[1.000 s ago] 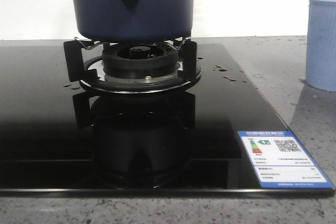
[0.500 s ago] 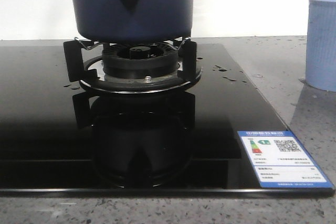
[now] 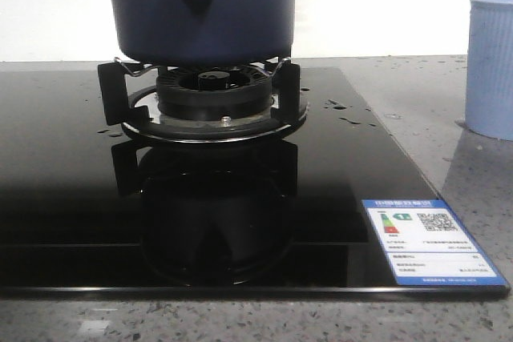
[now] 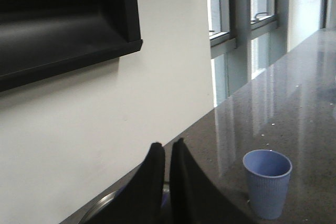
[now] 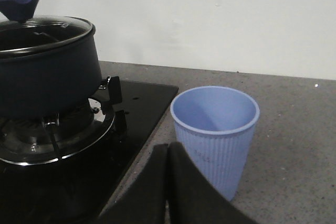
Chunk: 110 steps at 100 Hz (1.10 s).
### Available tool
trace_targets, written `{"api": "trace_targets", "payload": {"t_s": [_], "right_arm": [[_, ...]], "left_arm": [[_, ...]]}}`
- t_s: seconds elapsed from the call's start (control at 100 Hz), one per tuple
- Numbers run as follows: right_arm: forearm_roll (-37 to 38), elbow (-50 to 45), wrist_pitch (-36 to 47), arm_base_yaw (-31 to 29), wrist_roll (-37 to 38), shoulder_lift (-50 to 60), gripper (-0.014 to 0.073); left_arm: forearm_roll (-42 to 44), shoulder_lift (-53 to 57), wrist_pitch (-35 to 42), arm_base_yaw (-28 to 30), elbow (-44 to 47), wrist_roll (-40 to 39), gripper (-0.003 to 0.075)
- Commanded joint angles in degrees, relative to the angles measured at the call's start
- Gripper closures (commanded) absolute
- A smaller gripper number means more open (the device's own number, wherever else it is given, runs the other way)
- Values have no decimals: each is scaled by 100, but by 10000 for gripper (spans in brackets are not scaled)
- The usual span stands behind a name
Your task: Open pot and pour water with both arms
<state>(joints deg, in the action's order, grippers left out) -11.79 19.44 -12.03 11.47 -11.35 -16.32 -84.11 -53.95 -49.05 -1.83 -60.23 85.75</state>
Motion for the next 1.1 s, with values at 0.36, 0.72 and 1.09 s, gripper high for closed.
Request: {"api": "trace_targets", "payload": {"t_s": [0.36, 0.72, 1.09], "right_arm": [[27, 201, -136, -34, -196, 1657, 667], [27, 201, -168, -34, -196, 1671, 667], [27, 201, -168, -34, -196, 1671, 667]], "left_arm": [[-435, 4200, 2405, 115, 3707, -509, 739], [-423, 5050, 2250, 115, 4409, -829, 739], [-398, 5050, 2250, 115, 4436, -829, 739]]}}
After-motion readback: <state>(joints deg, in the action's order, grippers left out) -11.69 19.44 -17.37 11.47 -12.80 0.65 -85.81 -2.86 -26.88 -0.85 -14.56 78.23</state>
